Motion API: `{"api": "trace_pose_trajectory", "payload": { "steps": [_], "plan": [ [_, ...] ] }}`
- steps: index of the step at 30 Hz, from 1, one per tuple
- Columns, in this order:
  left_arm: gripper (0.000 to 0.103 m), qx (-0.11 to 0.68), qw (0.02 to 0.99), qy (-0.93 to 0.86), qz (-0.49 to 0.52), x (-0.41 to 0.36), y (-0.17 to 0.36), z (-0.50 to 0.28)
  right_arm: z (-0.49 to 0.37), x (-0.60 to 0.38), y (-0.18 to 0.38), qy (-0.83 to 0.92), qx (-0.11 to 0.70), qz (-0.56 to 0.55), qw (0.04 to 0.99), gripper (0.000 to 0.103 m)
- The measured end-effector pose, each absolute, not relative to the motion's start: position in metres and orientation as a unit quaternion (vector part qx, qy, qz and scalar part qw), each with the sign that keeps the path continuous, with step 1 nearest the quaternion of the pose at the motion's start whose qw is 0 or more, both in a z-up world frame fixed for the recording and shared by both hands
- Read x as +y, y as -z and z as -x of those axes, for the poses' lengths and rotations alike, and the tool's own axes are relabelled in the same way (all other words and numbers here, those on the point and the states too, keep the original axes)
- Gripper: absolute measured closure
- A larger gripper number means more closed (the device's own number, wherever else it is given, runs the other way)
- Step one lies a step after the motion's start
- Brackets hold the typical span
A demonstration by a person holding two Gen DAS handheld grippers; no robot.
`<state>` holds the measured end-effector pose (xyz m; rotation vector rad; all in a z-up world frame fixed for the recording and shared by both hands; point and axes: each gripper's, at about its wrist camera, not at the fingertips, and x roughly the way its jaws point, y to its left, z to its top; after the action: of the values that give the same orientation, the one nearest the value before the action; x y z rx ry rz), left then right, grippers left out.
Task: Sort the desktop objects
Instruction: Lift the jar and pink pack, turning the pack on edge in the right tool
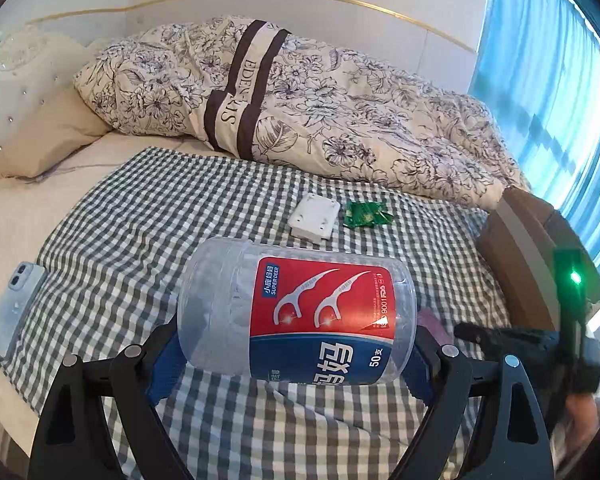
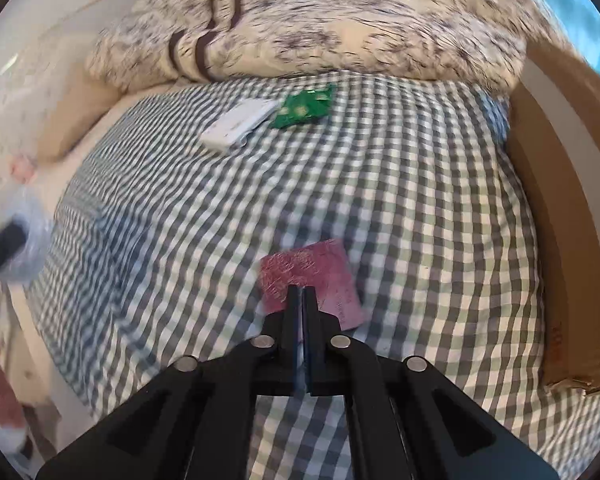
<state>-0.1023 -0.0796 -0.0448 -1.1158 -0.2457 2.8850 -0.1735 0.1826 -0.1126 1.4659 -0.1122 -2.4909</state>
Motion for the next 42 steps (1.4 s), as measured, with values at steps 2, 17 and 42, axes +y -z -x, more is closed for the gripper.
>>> {"api": "trace_pose_trajectory", "payload": {
  "steps": [2, 17, 42],
  "plan": [
    [0.013, -0.075, 0.017, -0.930, 0.360, -0.079, 0.046, 0.101, 0.186, 0.191, 0.121, 0.849, -0.055, -0.512, 0.117, 0.066],
    [0.013, -0.082, 0.011, -0.924, 0.373, -0.076, 0.072, 0.114, 0.221, 0.250, 0.192, 0.710, -0.344, -0.558, 0.257, 0.089],
    [0.013, -0.091, -0.011, -0.924, 0.372, -0.094, 0.080, 0.098, 0.162, 0.071, 0.126, 0.847, 0.205, -0.479, 0.104, 0.093]
  ]
}}
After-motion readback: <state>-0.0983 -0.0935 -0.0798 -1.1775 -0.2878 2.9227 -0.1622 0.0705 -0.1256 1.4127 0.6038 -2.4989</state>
